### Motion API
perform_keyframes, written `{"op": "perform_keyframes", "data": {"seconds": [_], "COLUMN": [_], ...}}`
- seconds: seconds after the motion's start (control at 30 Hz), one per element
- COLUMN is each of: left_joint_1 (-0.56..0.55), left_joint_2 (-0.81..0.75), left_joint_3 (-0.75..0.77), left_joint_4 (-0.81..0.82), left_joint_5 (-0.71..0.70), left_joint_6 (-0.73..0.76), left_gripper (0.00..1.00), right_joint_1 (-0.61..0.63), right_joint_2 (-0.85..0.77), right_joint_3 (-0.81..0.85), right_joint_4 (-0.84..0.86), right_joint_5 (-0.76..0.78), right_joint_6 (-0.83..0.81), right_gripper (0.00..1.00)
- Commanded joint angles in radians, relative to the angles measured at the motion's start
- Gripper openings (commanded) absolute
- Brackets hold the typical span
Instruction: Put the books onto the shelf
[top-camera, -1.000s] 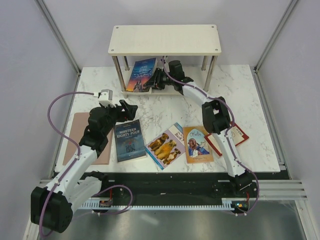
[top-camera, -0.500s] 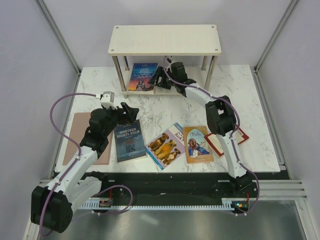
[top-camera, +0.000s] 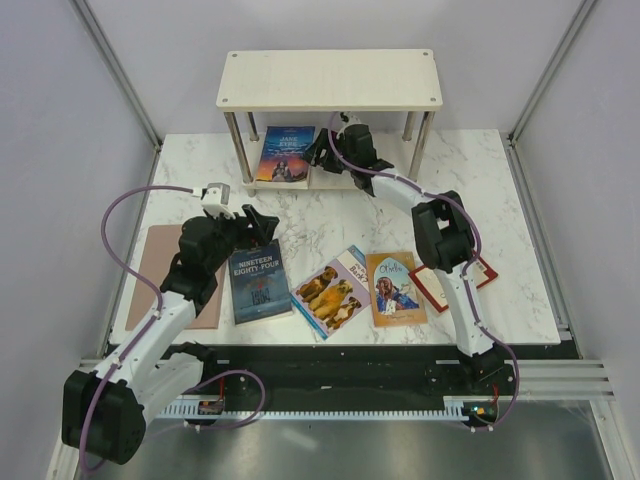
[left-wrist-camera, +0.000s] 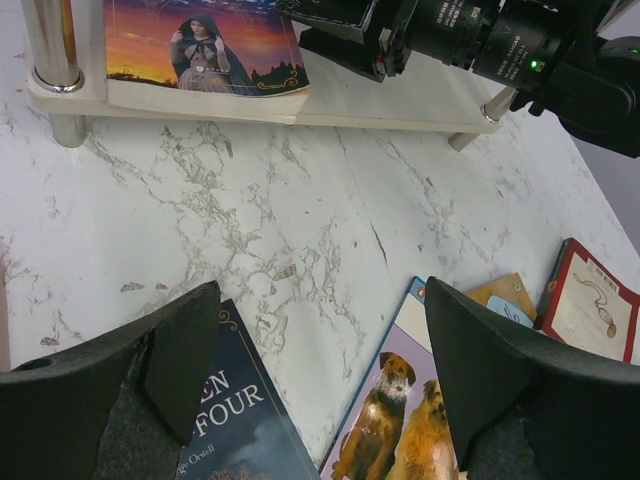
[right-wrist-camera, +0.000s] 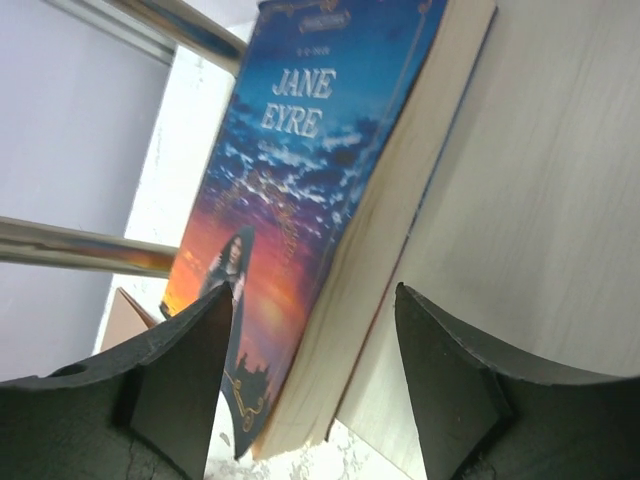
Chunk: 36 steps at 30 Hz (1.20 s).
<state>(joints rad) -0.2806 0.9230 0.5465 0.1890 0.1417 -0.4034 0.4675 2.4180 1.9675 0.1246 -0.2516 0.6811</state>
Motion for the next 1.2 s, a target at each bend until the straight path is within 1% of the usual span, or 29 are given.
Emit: {"op": "perform_keyframes", "data": {"seconds": [0.0, 0.23, 0.57, 0.63, 0.67, 0.7, 0.77, 0.8, 0.87, 0.9, 0.93, 0.97, 1.0, 1.03, 1.07, 1.1, 1.13, 1.17], "left_joint_1": [0.004, 0.004, 0.004, 0.004, 0.004, 0.004, 0.004, 0.004, 0.004, 0.004, 0.004, 0.004, 0.004, 0.004, 0.004, 0.004, 0.004, 0.006], "left_joint_2": [0.007, -0.001, -0.029, -0.03, -0.03, -0.03, -0.016, -0.006, 0.033, 0.045, 0.071, 0.08, 0.089, 0.1, 0.121, 0.137, 0.151, 0.181], "left_joint_3": [0.003, 0.001, -0.006, -0.013, -0.014, -0.016, -0.014, -0.011, 0.004, 0.007, 0.015, 0.023, 0.026, 0.03, 0.033, 0.039, 0.058, 0.064], "left_joint_4": [0.035, 0.021, -0.006, -0.011, -0.014, -0.017, -0.037, -0.048, -0.092, -0.106, -0.135, -0.169, -0.233, -0.259, -0.291, -0.366, -0.403, -0.431], "left_joint_5": [0.021, 0.021, -0.001, -0.016, -0.027, -0.037, -0.068, -0.079, -0.12, -0.132, -0.193, -0.227, -0.253, -0.293, -0.315, -0.342, -0.382, -0.393], "left_joint_6": [0.012, 0.012, 0.018, 0.018, 0.017, 0.015, 0.012, 0.011, -0.004, -0.011, -0.058, -0.089, -0.11, -0.13, -0.174, -0.196, -0.234, -0.244], "left_gripper": [0.89, 0.88, 0.88, 0.88, 0.89, 0.89, 0.89, 0.89, 0.88, 0.86, 0.8, 0.76, 0.71, 0.51, 0.35, 0.23, 0.02, 0.02], "right_joint_1": [0.017, 0.036, 0.036, 0.037, 0.037, 0.036, 0.034, 0.036, 0.034, 0.033, 0.033, 0.033, 0.034, 0.037, 0.039, 0.042, 0.051, 0.057], "right_joint_2": [0.021, 0.145, 0.197, 0.168, 0.141, 0.069, -0.003, -0.066, -0.132, -0.201, -0.236, -0.27, -0.334, -0.364, -0.391, -0.437, -0.457, -0.474], "right_joint_3": [-0.002, 0.163, 0.205, 0.15, 0.101, -0.027, -0.132, -0.192, -0.255, -0.319, -0.353, -0.389, -0.457, -0.49, -0.521, -0.576, -0.6, -0.626], "right_joint_4": [0.145, 0.107, 0.152, 0.185, 0.217, 0.301, 0.357, 0.353, 0.345, 0.339, 0.33, 0.323, 0.314, 0.308, 0.299, 0.27, 0.258, 0.244], "right_joint_5": [0.006, -0.003, 0.012, 0.014, 0.04, 0.066, 0.103, 0.126, 0.141, 0.144, 0.152, 0.15, 0.144, 0.12, 0.103, 0.083, 0.051, 0.029], "right_joint_6": [0.034, 0.052, 0.067, 0.058, 0.052, 0.035, 0.011, -0.006, -0.058, -0.075, -0.095, -0.1, -0.101, -0.103, -0.103, -0.103, -0.104, -0.098], "right_gripper": [0.71, 0.72, 0.73, 0.73, 0.74, 0.75, 0.8, 0.8, 0.83, 0.83, 0.86, 0.89, 0.91, 0.94, 0.96, 0.98, 0.98, 0.98]}}
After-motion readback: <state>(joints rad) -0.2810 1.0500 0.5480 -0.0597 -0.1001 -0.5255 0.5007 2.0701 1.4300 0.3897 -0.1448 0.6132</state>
